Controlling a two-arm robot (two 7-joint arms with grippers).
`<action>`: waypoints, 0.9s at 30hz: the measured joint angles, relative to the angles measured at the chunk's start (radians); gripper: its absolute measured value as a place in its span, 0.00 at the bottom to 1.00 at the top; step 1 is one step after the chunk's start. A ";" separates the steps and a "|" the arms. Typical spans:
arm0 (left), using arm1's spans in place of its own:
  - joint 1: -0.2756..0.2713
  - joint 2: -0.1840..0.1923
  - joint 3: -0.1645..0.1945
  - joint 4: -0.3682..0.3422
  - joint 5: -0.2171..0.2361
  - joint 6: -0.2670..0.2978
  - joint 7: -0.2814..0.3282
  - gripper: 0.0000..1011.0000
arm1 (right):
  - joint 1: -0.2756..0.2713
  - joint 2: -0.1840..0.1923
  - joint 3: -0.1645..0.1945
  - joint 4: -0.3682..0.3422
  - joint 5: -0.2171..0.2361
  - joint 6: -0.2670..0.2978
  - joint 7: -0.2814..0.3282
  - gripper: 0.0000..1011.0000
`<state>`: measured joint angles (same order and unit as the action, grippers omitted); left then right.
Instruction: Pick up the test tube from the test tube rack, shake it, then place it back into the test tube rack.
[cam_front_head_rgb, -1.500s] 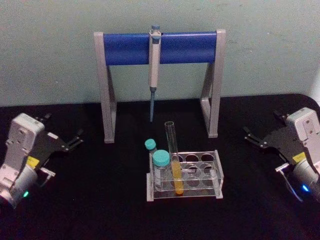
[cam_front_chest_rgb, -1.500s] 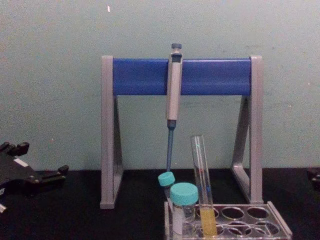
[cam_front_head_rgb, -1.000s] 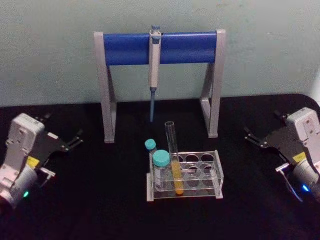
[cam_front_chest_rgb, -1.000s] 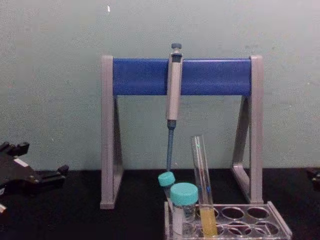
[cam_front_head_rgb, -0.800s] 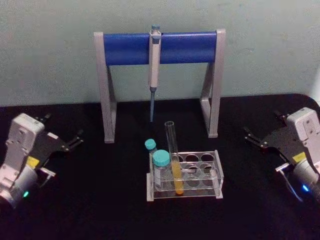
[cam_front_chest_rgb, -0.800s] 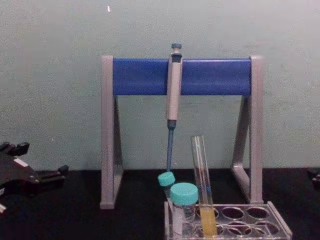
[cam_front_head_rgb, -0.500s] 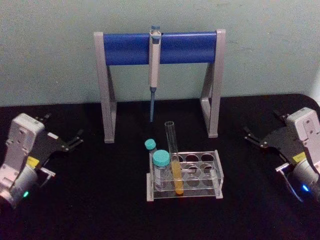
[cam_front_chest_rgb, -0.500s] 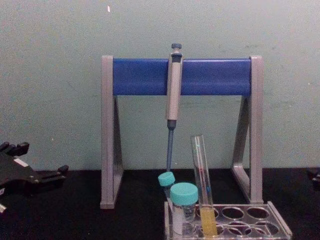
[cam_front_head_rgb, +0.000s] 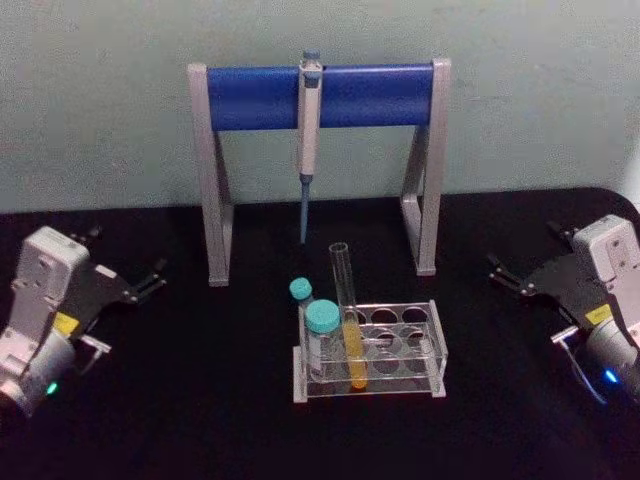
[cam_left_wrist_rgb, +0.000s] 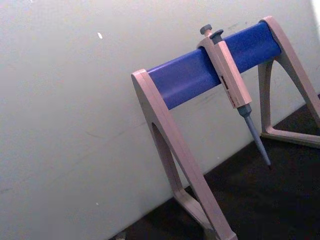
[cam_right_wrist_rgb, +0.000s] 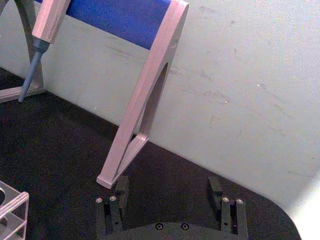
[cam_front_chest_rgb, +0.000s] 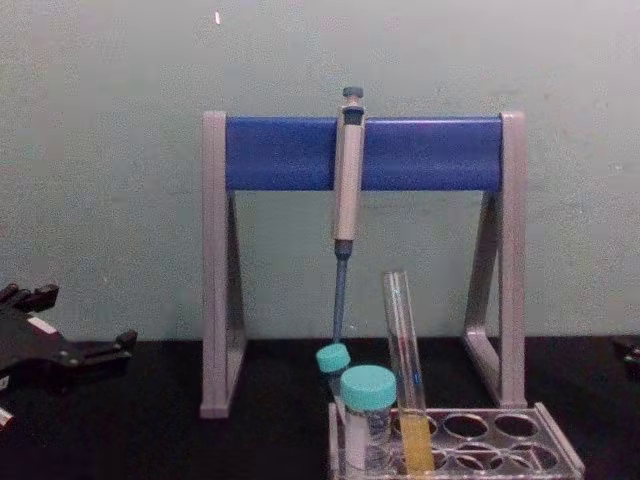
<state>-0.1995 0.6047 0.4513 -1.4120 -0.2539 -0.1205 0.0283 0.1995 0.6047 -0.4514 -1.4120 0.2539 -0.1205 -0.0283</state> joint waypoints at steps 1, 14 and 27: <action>0.000 0.000 0.000 0.000 0.000 0.000 0.000 0.99 | 0.000 0.000 0.000 0.000 0.000 0.000 0.000 0.99; 0.000 0.000 0.000 0.000 0.000 0.000 0.000 0.99 | 0.000 0.000 0.000 0.000 0.000 0.000 0.000 0.99; 0.000 0.000 0.000 0.000 0.000 0.000 0.000 0.99 | -0.032 0.005 0.029 -0.045 0.000 0.027 0.040 0.99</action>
<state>-0.1995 0.6047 0.4514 -1.4120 -0.2539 -0.1205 0.0283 0.1679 0.6099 -0.4228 -1.4569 0.2541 -0.0938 0.0119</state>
